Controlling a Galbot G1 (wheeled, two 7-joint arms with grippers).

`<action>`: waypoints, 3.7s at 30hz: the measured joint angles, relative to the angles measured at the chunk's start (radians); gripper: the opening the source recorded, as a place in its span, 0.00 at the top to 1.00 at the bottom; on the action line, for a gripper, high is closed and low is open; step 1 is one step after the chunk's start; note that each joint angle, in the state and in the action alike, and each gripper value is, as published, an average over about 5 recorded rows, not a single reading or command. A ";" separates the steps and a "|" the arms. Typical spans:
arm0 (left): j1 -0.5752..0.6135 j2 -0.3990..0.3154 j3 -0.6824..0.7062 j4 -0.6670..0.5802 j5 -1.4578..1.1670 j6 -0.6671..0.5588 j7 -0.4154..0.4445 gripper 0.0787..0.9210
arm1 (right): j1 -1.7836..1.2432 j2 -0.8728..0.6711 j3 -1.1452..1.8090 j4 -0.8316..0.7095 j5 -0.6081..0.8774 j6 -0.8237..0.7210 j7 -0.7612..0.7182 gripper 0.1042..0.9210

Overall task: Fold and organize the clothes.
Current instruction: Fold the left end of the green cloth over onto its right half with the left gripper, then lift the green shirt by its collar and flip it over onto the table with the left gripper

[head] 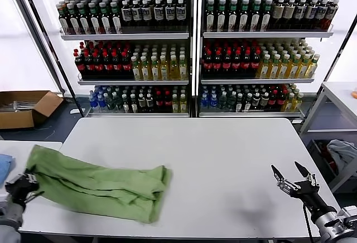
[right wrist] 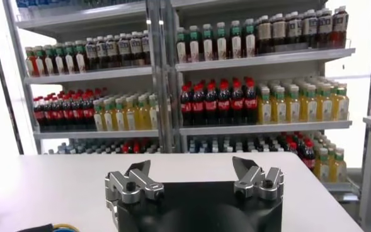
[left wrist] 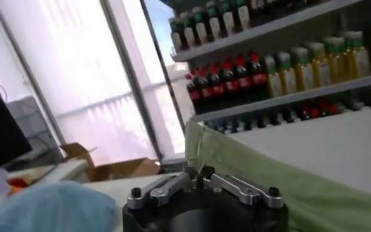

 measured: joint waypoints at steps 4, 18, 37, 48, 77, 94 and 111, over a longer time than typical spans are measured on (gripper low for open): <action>-0.003 0.034 -0.045 0.004 -0.018 -0.003 0.031 0.98 | -0.006 0.001 0.001 0.007 0.001 0.001 0.000 0.12; 0.000 -0.103 0.157 -0.221 0.004 0.041 0.004 0.98 | -0.020 0.020 -0.002 0.015 -0.003 0.005 -0.001 0.12; 0.027 -0.294 0.540 -0.301 0.050 0.155 -0.010 0.81 | -0.019 0.032 -0.021 0.008 -0.013 0.006 -0.008 0.12; 0.053 -0.267 0.529 -0.452 -0.027 0.242 0.021 0.44 | -0.007 0.032 -0.038 0.004 -0.013 0.007 -0.007 0.12; -0.116 -0.064 0.279 -0.023 -0.154 0.293 0.061 0.12 | -0.030 0.033 -0.052 0.024 -0.030 0.011 -0.007 0.12; -0.098 -0.106 0.290 -0.020 -0.204 0.301 0.051 0.61 | -0.045 0.036 -0.036 0.044 -0.029 0.016 -0.008 0.12; -0.055 -0.132 0.167 -0.065 -0.293 0.228 -0.023 0.96 | -0.035 0.039 -0.033 0.066 -0.022 0.016 -0.007 0.12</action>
